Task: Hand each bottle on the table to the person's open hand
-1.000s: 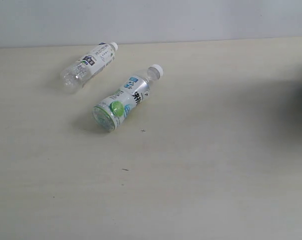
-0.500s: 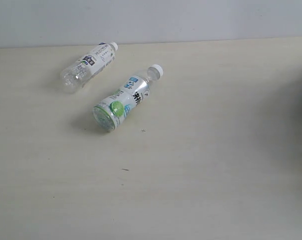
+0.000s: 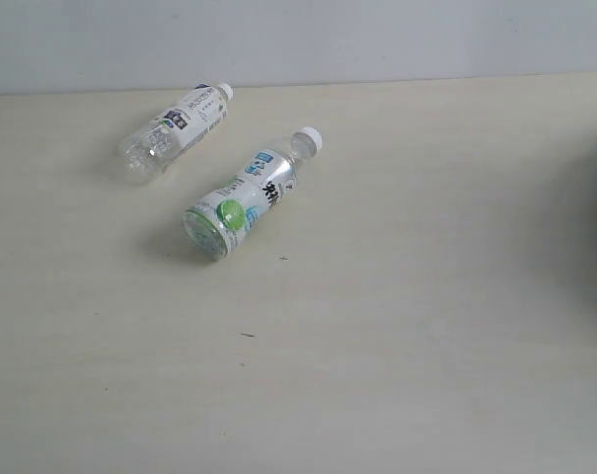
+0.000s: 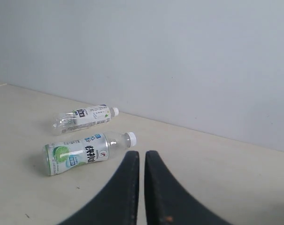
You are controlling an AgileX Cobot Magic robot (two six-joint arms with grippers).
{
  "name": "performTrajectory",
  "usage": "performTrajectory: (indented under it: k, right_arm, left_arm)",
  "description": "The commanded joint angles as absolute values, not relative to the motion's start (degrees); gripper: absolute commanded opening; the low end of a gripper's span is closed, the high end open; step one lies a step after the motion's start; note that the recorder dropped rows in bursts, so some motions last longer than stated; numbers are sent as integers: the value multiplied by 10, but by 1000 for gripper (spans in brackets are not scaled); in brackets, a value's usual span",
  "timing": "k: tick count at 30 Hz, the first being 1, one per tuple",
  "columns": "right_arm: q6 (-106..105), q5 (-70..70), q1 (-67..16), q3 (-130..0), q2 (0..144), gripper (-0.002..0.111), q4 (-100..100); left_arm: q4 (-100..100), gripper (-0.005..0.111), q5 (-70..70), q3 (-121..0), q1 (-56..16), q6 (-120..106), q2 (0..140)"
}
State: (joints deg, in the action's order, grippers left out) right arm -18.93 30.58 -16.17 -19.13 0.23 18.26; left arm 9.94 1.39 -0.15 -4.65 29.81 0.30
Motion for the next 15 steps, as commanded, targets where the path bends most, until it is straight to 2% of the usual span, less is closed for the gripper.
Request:
performTrajectory:
  k: [1,15]
  right_arm:
    - [-189,300,-163,-189,0,7,182]
    - [-189,301,-163,-180,0,7,182]
  left_arm:
    - [97,0,20,0,-46,300,0]
    - [97,0,20,0,-46,300,0]
